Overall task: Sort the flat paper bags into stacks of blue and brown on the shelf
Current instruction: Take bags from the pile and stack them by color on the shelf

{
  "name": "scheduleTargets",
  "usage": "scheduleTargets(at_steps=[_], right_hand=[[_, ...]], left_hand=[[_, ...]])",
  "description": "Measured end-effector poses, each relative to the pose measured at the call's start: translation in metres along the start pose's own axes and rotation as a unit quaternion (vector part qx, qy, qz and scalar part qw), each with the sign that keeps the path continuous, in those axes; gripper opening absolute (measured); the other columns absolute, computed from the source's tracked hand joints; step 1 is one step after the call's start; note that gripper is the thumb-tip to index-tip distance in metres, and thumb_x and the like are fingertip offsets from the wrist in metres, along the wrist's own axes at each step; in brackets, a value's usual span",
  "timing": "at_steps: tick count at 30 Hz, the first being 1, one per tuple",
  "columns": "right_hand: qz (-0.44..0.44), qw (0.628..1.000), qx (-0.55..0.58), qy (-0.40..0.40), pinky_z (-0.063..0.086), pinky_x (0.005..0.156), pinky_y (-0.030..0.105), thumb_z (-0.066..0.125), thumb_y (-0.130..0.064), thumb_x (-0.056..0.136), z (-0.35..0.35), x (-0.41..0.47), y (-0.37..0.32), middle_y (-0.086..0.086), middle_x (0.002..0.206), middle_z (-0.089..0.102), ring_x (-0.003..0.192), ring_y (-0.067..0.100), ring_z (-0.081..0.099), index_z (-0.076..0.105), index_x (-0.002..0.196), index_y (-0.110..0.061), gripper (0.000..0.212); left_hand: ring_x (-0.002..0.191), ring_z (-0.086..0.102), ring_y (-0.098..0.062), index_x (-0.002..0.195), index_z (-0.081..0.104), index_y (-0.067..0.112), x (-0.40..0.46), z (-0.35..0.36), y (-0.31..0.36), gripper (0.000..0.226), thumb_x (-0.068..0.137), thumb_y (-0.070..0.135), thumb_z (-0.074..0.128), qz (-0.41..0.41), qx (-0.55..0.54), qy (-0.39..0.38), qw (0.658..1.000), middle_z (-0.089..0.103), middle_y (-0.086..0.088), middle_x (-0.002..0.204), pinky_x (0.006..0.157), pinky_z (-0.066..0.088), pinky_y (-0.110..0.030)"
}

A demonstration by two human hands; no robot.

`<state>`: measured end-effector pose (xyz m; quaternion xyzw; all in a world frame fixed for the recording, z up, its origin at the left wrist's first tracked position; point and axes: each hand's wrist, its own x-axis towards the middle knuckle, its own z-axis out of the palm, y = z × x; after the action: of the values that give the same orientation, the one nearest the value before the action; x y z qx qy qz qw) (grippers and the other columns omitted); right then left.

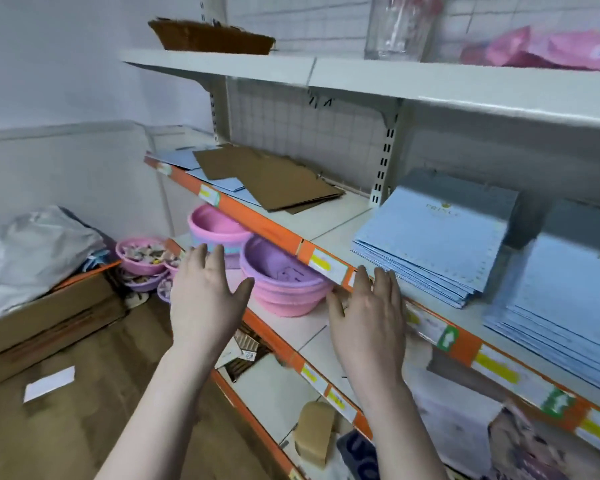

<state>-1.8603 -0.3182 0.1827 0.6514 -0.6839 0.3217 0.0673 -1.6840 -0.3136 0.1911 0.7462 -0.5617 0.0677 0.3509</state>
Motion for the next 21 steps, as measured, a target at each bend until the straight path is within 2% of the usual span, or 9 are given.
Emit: scheduleTargets(at_steps=[5,8,11,14,17,21], right_hand=[[0.003,0.999,-0.001,-0.035,0.027,0.11,0.044,0.059,-0.033,0.089,0.033,0.01,-0.069,0.021,0.137,0.046,0.133,0.036,0.035,0.048,0.134,-0.003,0.056],[0.004,0.998,-0.017,-0.059,0.019,0.113,0.04,0.049,-0.039,0.094,0.044,0.017,-0.095,0.017,0.145,0.037,0.138,0.031,0.027,0.038,0.142,-0.007,0.059],[0.009,0.999,-0.03,-0.045,0.026,0.11,0.042,0.054,-0.037,0.091,0.055,0.029,-0.112,0.018,0.139,0.043,0.134,0.032,0.033,0.043,0.139,-0.004,0.058],[0.016,0.996,-0.071,-0.054,0.028,0.11,0.041,0.055,-0.037,0.091,0.073,0.046,-0.121,0.019,0.139,0.044,0.134,0.033,0.034,0.043,0.138,-0.004,0.059],[0.02,0.997,-0.077,-0.013,0.045,0.095,0.048,0.071,-0.029,0.08,0.099,0.067,-0.125,0.027,0.119,0.058,0.115,0.041,0.052,0.058,0.122,0.003,0.055],[0.038,0.997,-0.07,0.004,0.048,0.089,0.049,0.078,-0.025,0.073,0.134,0.106,-0.131,0.029,0.11,0.061,0.106,0.044,0.058,0.063,0.114,0.006,0.054]], left_hand=[[0.106,0.053,-0.045,0.113,0.058,-0.01,0.044,-0.007,-0.072,0.055,0.07,0.017,0.08,0.014,-0.009,-0.012,1.0,0.056,-0.032,0.111,0.089,0.044,-0.049],[0.106,0.053,-0.047,0.115,0.057,-0.011,0.07,-0.005,-0.1,0.059,0.069,0.018,0.081,0.025,-0.01,-0.02,0.999,0.056,-0.033,0.112,0.089,0.045,-0.052],[0.114,0.048,-0.045,0.124,0.054,-0.007,0.097,0.0,-0.114,0.06,0.076,0.022,0.075,0.035,-0.01,-0.033,0.999,0.052,-0.032,0.122,0.095,0.04,-0.05],[0.112,0.05,-0.049,0.119,0.056,-0.01,0.124,0.014,-0.123,0.059,0.073,0.019,0.078,0.055,-0.019,-0.033,0.998,0.054,-0.034,0.119,0.093,0.042,-0.052],[0.109,0.052,-0.051,0.113,0.058,-0.011,0.151,0.034,-0.13,0.056,0.07,0.018,0.08,0.063,-0.02,-0.051,0.997,0.055,-0.036,0.115,0.091,0.043,-0.055],[0.123,0.043,-0.045,0.126,0.052,-0.006,0.199,0.063,-0.134,0.059,0.079,0.024,0.072,0.076,-0.019,-0.059,0.995,0.048,-0.031,0.131,0.103,0.034,-0.049]])
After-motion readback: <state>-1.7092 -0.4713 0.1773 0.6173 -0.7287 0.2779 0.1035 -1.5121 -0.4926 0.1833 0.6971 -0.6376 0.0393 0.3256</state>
